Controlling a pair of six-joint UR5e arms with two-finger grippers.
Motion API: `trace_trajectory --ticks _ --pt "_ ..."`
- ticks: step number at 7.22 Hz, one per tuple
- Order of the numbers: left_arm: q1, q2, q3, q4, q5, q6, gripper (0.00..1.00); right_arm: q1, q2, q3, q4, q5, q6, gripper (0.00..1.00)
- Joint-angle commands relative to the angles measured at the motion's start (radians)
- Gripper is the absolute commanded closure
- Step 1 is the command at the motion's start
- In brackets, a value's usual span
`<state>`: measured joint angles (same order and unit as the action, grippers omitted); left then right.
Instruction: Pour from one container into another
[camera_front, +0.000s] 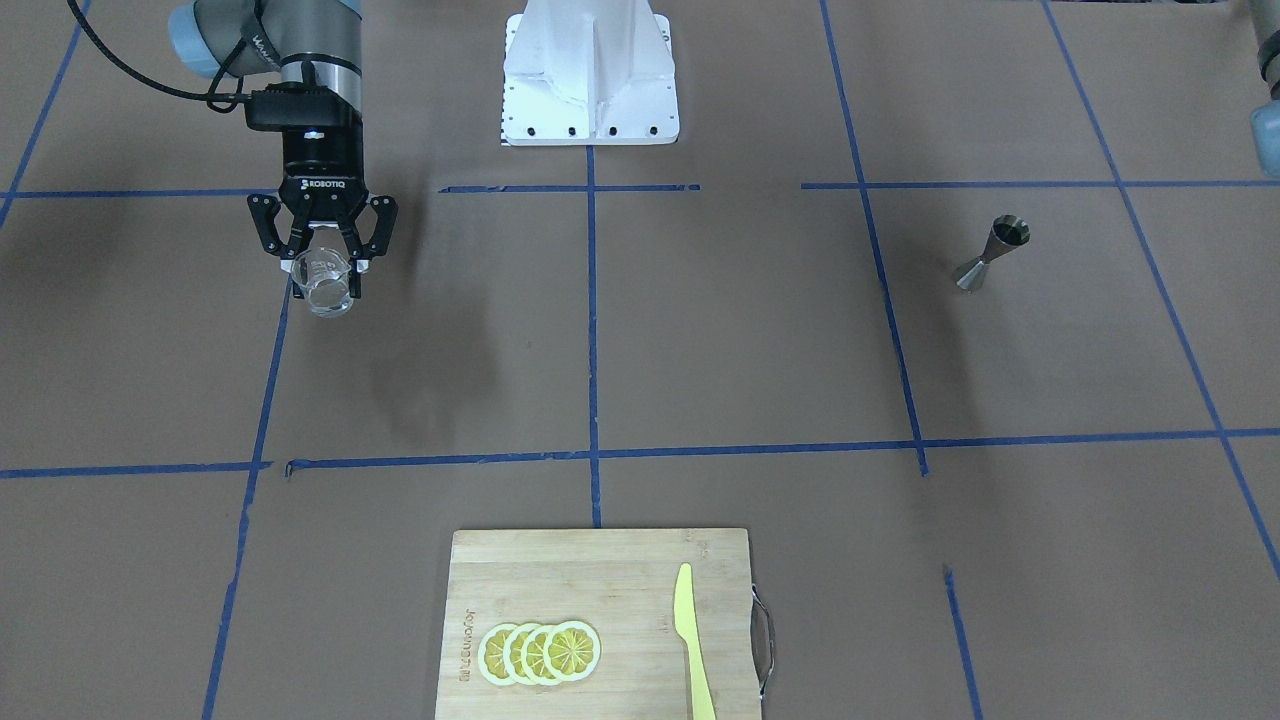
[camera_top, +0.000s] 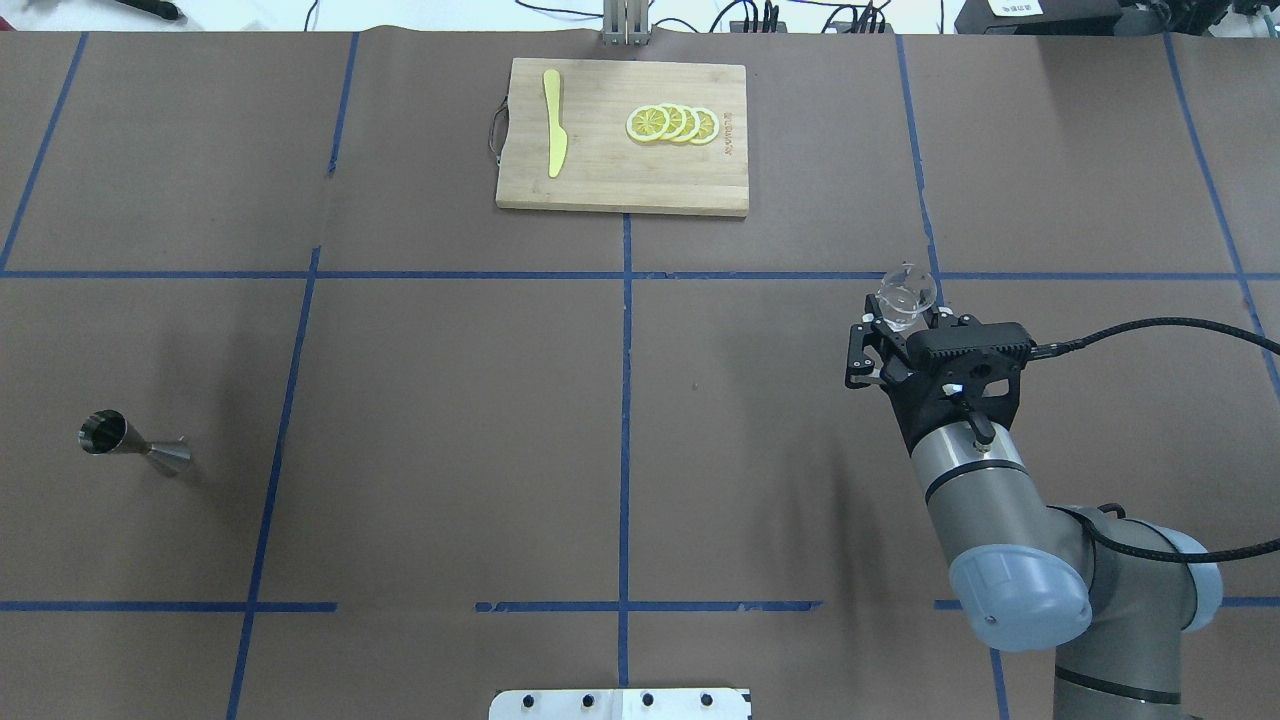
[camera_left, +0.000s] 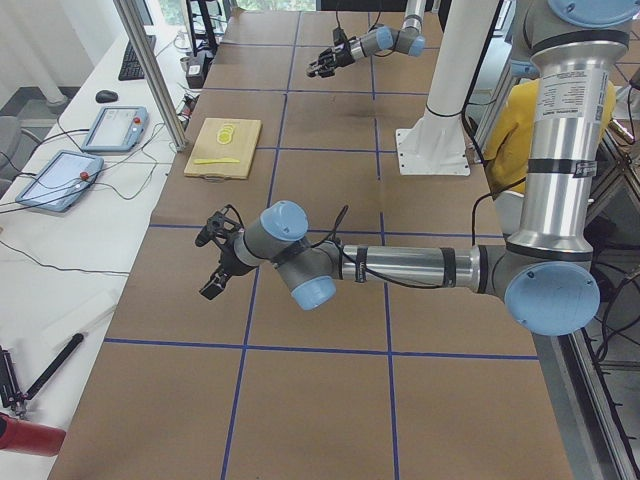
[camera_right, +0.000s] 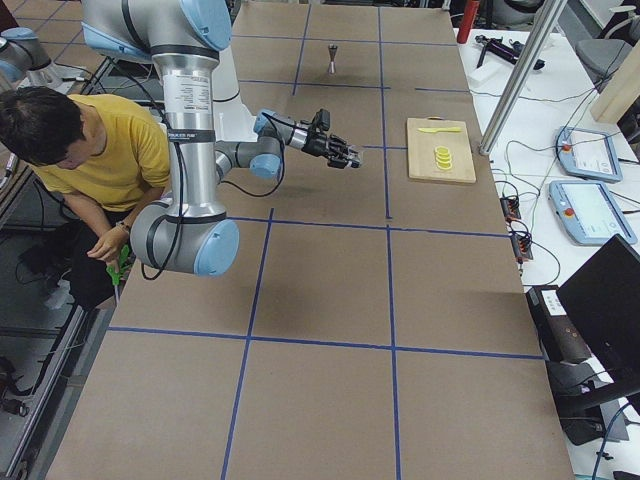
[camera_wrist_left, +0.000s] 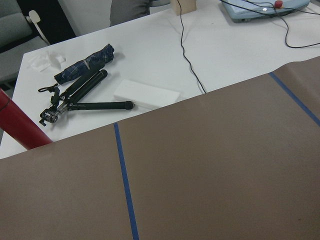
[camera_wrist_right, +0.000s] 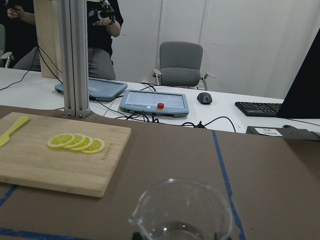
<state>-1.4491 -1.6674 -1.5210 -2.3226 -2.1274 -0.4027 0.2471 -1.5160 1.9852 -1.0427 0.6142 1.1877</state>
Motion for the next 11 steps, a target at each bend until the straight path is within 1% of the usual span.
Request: trace_trajectory --ticks 1,2,3,4,5,6,7,8,11 --pt "-0.072 -0.048 -0.014 0.252 -0.129 0.116 0.0 0.0 -0.116 -0.055 0.156 -0.004 0.052 1.0" --pt "-0.103 -0.046 -0.027 0.36 -0.182 0.195 0.0 -0.002 -0.124 -0.151 0.306 -0.007 0.05 1.0" --pt "-0.118 -0.043 -0.037 0.447 -0.193 0.305 0.0 -0.002 -0.127 -0.217 0.385 -0.023 0.05 1.0" --pt "-0.12 -0.038 -0.059 0.541 -0.194 0.342 0.0 -0.005 -0.127 -0.236 0.403 -0.033 0.05 1.0" --pt "-0.126 -0.01 -0.136 0.653 -0.194 0.36 0.0 -0.006 -0.131 -0.246 0.403 -0.034 0.052 1.0" --pt "-0.129 0.089 -0.23 0.686 -0.187 0.375 0.0 -0.015 -0.133 -0.265 0.405 -0.043 0.053 1.0" --pt "-0.131 0.165 -0.263 0.63 -0.195 0.401 0.0 -0.035 -0.135 -0.272 0.411 -0.051 0.072 1.0" --pt "-0.131 0.167 -0.266 0.621 -0.195 0.398 0.0 -0.049 -0.141 -0.288 0.412 -0.072 0.119 1.0" --pt "-0.131 0.167 -0.269 0.618 -0.197 0.397 0.0 -0.103 -0.158 -0.292 0.411 -0.077 0.176 1.0"
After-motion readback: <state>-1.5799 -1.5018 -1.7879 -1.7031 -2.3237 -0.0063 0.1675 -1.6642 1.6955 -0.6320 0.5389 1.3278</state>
